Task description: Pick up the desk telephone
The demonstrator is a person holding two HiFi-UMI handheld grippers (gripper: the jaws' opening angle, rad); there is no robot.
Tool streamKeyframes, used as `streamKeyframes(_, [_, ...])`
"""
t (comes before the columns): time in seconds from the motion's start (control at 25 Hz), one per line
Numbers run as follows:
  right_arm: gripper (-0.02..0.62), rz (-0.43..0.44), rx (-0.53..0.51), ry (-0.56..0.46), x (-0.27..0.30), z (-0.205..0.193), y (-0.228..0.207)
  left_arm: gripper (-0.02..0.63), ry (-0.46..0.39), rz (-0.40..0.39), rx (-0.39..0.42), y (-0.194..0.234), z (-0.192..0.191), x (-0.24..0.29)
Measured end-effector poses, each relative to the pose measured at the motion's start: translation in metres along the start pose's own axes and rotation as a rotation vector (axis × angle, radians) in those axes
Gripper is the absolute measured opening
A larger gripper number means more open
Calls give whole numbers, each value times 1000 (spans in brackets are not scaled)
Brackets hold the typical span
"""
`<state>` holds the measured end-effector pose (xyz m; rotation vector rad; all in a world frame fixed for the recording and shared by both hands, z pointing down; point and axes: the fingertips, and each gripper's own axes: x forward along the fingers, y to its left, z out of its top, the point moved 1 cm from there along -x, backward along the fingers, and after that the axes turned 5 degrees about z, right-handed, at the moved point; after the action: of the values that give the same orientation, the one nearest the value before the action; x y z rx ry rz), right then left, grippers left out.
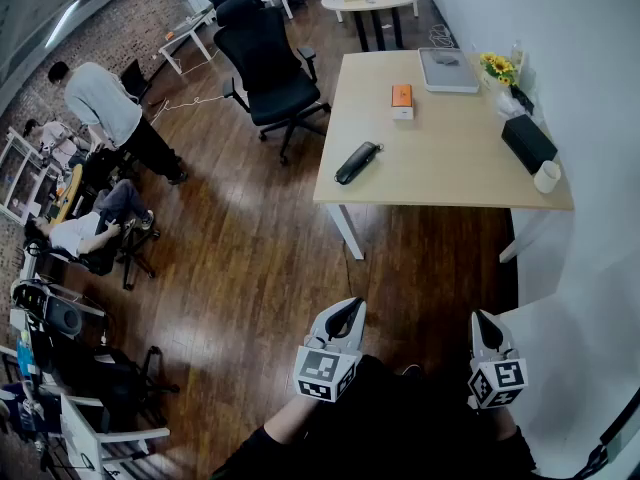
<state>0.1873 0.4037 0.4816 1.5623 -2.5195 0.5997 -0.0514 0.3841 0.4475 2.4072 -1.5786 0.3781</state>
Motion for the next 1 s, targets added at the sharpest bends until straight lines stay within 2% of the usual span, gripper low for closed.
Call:
streamKeyframes(0.12, [2, -16, 7, -11, 13, 5, -18, 25, -28, 18, 26, 14, 17, 23])
streamKeyframes(0.32, [0, -30, 7, 8, 50, 12, -43, 80, -15, 49, 71, 55, 32, 82])
streamKeyframes(0.4, [1, -43, -2, 17, 72, 17, -55, 94, -8, 49, 121, 76, 37, 120])
streamKeyframes(0.56, [1, -99, -31, 26, 129, 43, -80, 178, 31, 33, 238, 125, 46, 208])
streamKeyframes(0.72, [0, -145, -36, 40, 200, 86, -101, 220, 77, 19, 274, 182, 58, 301])
streamKeyframes(0.84, [1, -158, -43, 52, 261, 119, -114, 260, 145, 11, 286, 229, 52, 369])
streamKeyframes(1.0, [2, -168, -101, 88, 317, 155, -125, 318, 338, -65, 290, 257, 11, 433])
